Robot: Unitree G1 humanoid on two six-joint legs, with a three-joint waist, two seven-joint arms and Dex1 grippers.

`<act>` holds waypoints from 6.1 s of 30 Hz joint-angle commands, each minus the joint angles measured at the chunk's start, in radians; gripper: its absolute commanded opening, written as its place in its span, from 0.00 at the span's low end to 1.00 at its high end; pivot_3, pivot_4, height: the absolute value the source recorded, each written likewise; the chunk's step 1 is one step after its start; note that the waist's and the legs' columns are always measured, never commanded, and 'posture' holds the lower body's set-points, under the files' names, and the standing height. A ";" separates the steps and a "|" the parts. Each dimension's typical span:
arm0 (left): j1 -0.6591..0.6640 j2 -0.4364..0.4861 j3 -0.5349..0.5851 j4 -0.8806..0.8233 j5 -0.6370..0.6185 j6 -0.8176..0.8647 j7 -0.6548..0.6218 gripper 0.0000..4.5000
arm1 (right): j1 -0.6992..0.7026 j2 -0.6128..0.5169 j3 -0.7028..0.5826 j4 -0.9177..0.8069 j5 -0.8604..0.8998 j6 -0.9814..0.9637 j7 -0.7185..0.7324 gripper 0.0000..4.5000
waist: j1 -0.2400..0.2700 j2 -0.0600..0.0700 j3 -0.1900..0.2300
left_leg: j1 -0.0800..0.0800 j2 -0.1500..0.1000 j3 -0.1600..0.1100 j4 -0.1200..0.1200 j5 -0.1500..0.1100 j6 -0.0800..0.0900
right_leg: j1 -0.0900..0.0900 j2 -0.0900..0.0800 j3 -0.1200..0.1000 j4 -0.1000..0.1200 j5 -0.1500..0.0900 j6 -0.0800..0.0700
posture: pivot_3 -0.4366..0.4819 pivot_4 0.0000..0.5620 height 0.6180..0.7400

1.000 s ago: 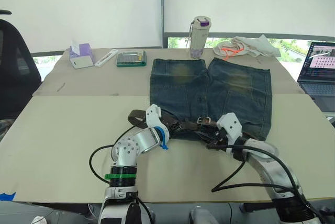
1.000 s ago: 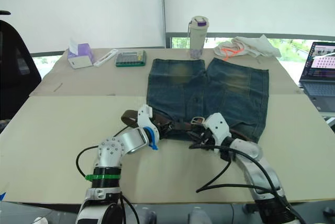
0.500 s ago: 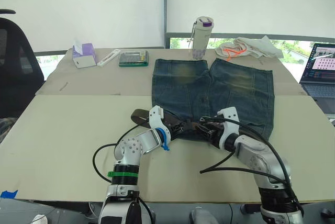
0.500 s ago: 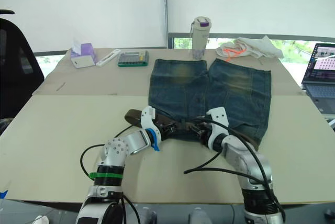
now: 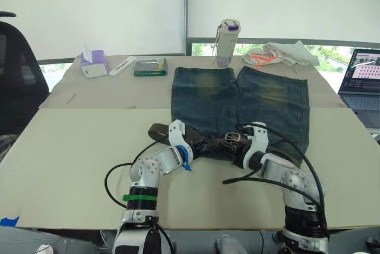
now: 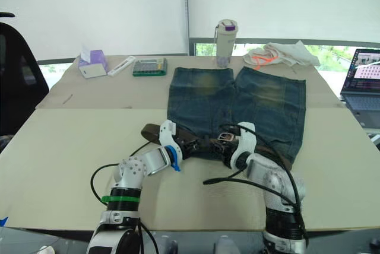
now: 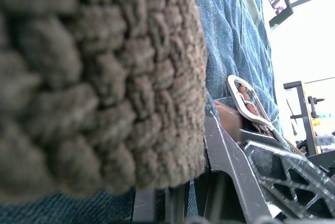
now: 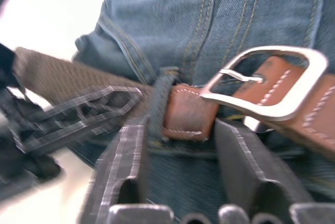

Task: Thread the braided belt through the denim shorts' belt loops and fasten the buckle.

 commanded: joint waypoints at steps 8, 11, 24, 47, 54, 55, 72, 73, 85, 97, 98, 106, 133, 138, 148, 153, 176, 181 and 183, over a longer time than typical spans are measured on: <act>0.007 -0.016 0.000 0.027 0.033 0.008 -0.005 0.00 | -0.050 0.003 -0.071 -0.032 0.101 0.035 -0.010 0.02 | 0.000 0.000 0.000 | 0.000 0.000 0.000 0.000 0.000 0.000 | 0.000 0.000 0.000 0.000 0.000 0.000 | 0.48 0.27 1.00; 0.011 -0.009 -0.009 0.024 0.046 0.005 -0.014 0.00 | -0.061 -0.012 -0.072 -0.059 0.135 0.049 0.002 0.02 | -0.001 0.000 0.000 | 0.000 0.000 0.000 0.000 0.000 0.000 | 0.000 0.000 0.000 0.000 0.000 0.000 | 0.48 0.27 1.00; 0.067 0.068 -0.030 -0.071 0.081 -0.037 -0.122 0.54 | -0.142 -0.093 -0.094 -0.083 0.191 0.034 0.028 0.00 | -0.020 0.000 0.000 | -0.001 0.000 0.001 -0.001 0.000 0.000 | -0.001 0.000 0.000 -0.001 0.000 0.000 | 0.48 0.27 1.00; 0.215 0.357 -0.174 -0.364 -0.027 -0.224 -0.706 0.99 | -0.363 -0.096 -0.402 0.083 1.034 -0.008 -0.374 0.00 | -0.028 0.004 0.003 | -0.001 0.007 -0.001 -0.006 0.000 0.000 | -0.003 0.001 0.001 -0.001 0.000 -0.003 | 0.48 0.27 1.00; 0.103 0.122 -0.009 -0.354 -0.425 -0.091 -0.453 0.99 | -0.311 -0.026 -0.248 0.044 1.084 -0.181 -0.476 0.00 | -0.026 0.004 0.003 | -0.002 0.007 0.000 -0.005 0.000 0.001 | -0.003 0.001 0.001 -0.002 0.000 -0.001 | 0.48 0.27 1.00; 0.086 0.089 0.004 -0.342 -0.459 -0.094 -0.406 0.99 | -0.305 -0.020 -0.228 0.039 1.073 -0.203 -0.474 0.00 | -0.026 0.004 0.003 | -0.002 0.007 -0.001 -0.005 0.000 0.001 | -0.003 0.001 0.001 -0.001 0.000 -0.001 | 0.48 0.27 1.00; 0.017 -0.044 0.090 -0.248 -0.759 -0.189 -0.069 0.93 | -0.186 -0.105 -0.089 0.006 1.115 -0.311 -0.427 0.00 | -0.022 0.003 0.003 | -0.002 0.003 0.001 -0.005 0.001 0.001 | -0.003 0.002 0.000 -0.002 0.000 -0.002 | 0.48 0.27 1.00; 0.018 -0.041 0.084 -0.248 -0.762 -0.188 -0.068 0.86 | -0.181 -0.109 -0.085 0.005 1.122 -0.313 -0.428 0.00 | -0.022 0.003 0.003 | -0.002 0.003 0.001 -0.005 0.001 0.001 | -0.003 0.002 0.000 -0.002 0.000 -0.002 | 0.48 0.27 1.00; 0.027 -0.052 0.055 -0.235 -0.783 -0.221 -0.023 0.01 | -0.128 -0.204 -0.015 0.000 1.116 -0.306 -0.387 0.00 | -0.022 0.002 0.004 | -0.002 0.003 0.003 -0.005 0.001 0.001 | -0.003 0.002 0.000 -0.002 0.000 -0.002 | 0.48 0.27 1.00; 0.076 0.029 0.059 -0.218 -0.768 -0.188 -0.009 0.01 | -0.107 -0.258 -0.009 0.017 1.088 -0.320 -0.354 0.00 | -0.022 0.002 0.004 | -0.003 0.003 0.003 -0.005 0.001 0.001 | -0.002 0.002 0.000 -0.003 0.000 -0.002 | 0.48 0.27 1.00; 0.078 0.035 0.059 -0.214 -0.768 -0.187 -0.009 0.01 | -0.106 -0.259 -0.007 0.018 1.086 -0.321 -0.351 0.00 | -0.021 0.002 0.004 | -0.002 0.003 0.003 -0.005 0.001 0.001 | -0.002 0.002 0.000 -0.003 0.000 -0.002 | 0.48 0.27 1.00; 0.087 0.038 0.070 -0.191 -0.808 -0.187 0.004 0.16 | -0.087 -0.261 0.000 0.008 1.082 -0.326 -0.346 0.00 | -0.021 0.002 0.004 | -0.003 0.002 0.002 -0.005 0.001 0.001 | -0.002 0.002 0.000 -0.003 0.000 -0.002 | 0.48 0.27 1.00; 0.107 0.089 0.074 -0.163 -0.784 -0.157 -0.037 0.00 | -0.045 -0.365 0.052 -0.036 0.924 -0.324 -0.156 0.33 | -0.021 0.001 0.005 | -0.003 0.003 0.003 -0.005 0.001 0.001 | -0.002 0.002 0.000 -0.003 0.000 -0.001 | 0.48 0.27 1.00; 0.116 0.146 0.072 -0.158 -0.740 -0.144 -0.016 0.00 | 0.040 -0.568 0.242 -0.077 0.408 -0.499 0.137 0.73 | -0.020 -0.001 0.005 | -0.002 0.002 0.003 -0.005 0.001 0.001 | -0.002 0.002 -0.001 -0.004 -0.004 0.005 | 0.48 0.27 1.00; 0.132 0.151 0.060 -0.142 -0.641 -0.143 0.054 0.00 | 0.057 -0.634 0.474 0.106 -0.266 -0.921 0.296 0.86 | -0.017 -0.002 0.006 | -0.002 0.002 0.002 -0.006 0.002 -0.002 | -0.002 0.001 0.000 -0.004 -0.004 0.005 | 0.48 0.27 1.00; 0.140 0.149 0.068 -0.142 -0.628 -0.136 0.056 0.00 | 0.035 -0.575 0.410 0.160 -0.316 -0.913 0.262 0.86 | -0.016 -0.003 0.006 | -0.002 0.002 0.000 -0.006 0.002 -0.002 | -0.002 0.001 0.000 -0.004 -0.002 0.001 | 0.48 0.27 1.00; 0.139 0.131 0.088 -0.141 -0.601 -0.116 0.051 0.00 | 0.043 -0.529 0.366 0.171 -0.484 -0.817 0.294 0.74 | -0.016 -0.003 0.006 | -0.001 0.002 0.000 -0.005 0.002 -0.002 | -0.002 0.001 0.000 -0.003 -0.001 -0.001 | 0.48 0.27 1.00; 0.138 0.127 0.089 -0.141 -0.598 -0.115 0.051 0.00 | 0.054 -0.502 0.345 0.152 -0.477 -0.774 0.282 0.36 | -0.015 -0.003 0.006 | -0.001 0.001 0.000 -0.005 0.002 -0.002 | -0.002 0.000 0.000 -0.003 0.000 -0.001 | 0.48 0.27 1.00; 0.139 0.126 0.089 -0.141 -0.597 -0.115 0.051 0.00 | 0.062 -0.481 0.325 0.131 -0.447 -0.739 0.283 0.20 | -0.015 -0.003 0.006 | -0.001 0.001 0.000 -0.005 0.002 -0.002 | -0.002 0.000 0.000 -0.003 0.000 -0.001 | 0.48 0.27 1.00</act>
